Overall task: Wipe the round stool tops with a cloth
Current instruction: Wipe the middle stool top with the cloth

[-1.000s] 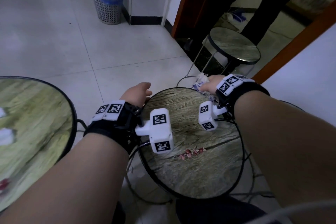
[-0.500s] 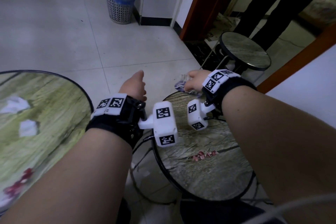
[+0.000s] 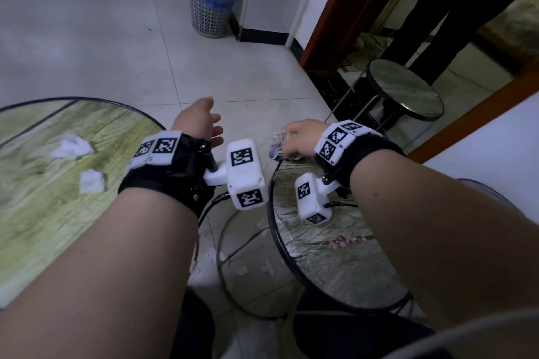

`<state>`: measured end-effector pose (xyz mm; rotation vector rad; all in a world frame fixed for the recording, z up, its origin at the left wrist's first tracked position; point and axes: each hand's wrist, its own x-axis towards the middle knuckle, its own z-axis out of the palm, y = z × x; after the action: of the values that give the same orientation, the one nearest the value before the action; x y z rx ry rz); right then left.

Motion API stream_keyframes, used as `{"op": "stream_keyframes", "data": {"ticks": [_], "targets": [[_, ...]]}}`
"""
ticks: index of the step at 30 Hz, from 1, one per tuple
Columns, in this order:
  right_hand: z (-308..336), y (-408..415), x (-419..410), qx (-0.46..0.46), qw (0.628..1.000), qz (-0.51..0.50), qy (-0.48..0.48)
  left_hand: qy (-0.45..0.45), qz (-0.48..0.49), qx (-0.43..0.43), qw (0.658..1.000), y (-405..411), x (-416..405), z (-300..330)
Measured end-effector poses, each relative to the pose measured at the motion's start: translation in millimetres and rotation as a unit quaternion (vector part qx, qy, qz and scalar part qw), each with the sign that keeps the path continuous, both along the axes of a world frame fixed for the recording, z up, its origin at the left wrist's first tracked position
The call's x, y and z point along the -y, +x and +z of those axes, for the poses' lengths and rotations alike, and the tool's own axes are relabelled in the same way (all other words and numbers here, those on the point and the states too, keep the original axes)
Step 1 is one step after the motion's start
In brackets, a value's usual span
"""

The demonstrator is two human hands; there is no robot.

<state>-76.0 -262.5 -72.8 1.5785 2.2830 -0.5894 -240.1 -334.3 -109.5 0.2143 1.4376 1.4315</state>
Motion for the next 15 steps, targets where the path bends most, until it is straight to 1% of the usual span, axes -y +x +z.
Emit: {"op": "stream_keyframes", "data": {"ticks": [3, 7, 11, 15], "targets": [[-1, -2, 10, -0.012, 1.000, -0.001, 0.000, -0.008, 0.001, 0.008, 1.000, -4, 6, 0], [-4, -6, 26, -0.032, 0.999, 0.004, -0.003, -0.027, -0.048, -0.002, 0.998, -8, 17, 1], [-9, -10, 43, -0.036, 0.999, 0.015, -0.006, -0.030, -0.091, -0.058, 0.994, -9, 29, 4], [-12, -10, 59, -0.047, 0.999, 0.027, -0.002, -0.031, -0.130, -0.146, 0.980, -8, 43, 4]]}}
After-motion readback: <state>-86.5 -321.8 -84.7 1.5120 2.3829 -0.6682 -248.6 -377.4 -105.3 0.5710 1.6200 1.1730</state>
